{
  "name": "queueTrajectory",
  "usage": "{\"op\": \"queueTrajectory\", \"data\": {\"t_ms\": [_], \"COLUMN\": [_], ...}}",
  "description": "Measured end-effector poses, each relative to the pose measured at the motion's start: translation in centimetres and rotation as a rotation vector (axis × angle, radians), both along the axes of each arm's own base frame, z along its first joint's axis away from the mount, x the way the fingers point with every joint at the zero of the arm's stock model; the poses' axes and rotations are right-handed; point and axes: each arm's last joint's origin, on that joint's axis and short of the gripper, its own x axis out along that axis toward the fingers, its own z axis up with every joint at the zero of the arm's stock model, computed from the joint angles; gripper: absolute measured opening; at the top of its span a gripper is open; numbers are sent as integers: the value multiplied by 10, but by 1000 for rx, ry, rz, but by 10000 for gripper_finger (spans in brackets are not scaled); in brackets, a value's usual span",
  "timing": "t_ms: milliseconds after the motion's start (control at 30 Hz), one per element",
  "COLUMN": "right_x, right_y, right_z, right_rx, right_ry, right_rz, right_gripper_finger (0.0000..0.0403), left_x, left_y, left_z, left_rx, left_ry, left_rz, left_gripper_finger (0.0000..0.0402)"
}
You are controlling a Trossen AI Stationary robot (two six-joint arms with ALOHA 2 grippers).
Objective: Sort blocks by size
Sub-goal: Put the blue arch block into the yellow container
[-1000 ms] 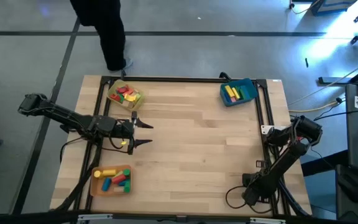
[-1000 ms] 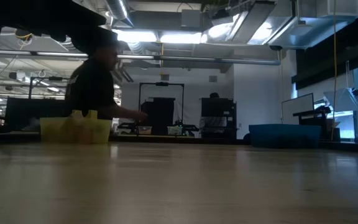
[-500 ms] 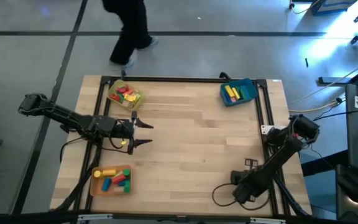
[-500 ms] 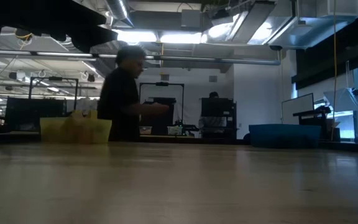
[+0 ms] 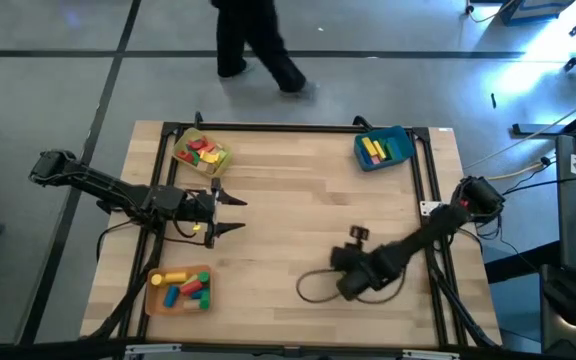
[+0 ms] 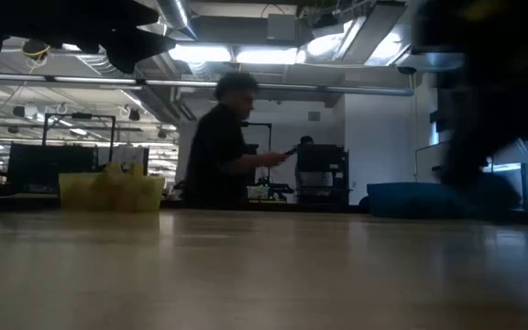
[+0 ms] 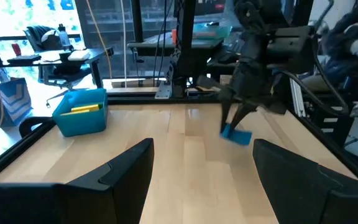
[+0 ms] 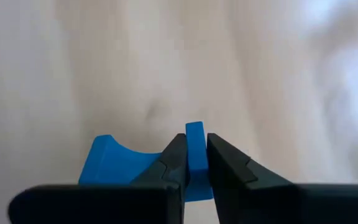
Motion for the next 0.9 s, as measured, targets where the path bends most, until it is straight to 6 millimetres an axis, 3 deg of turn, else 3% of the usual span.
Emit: {"op": "queueTrajectory", "data": {"t_ms": [200, 400, 633, 900], "right_x": [42, 79, 112, 144], "right_y": [-40, -93, -158, -217], "right_z": [7, 17, 31, 21], "right_rx": [-118, -208, -182, -145], "right_ry": [-177, -297, -485, -790], "right_rz": [-13, -18, 29, 71], "right_gripper_finger": [46, 48, 47, 47], "left_x": [1, 5, 3, -17], "left_y": [1, 7, 9, 14], "left_z": [6, 21, 44, 69], "left_rx": [-7, 41, 112, 33], "left_ry": [-19, -23, -47, -166], "left_rz": [9, 116, 120, 131], "left_gripper_finger": [260, 260, 260, 260]}}
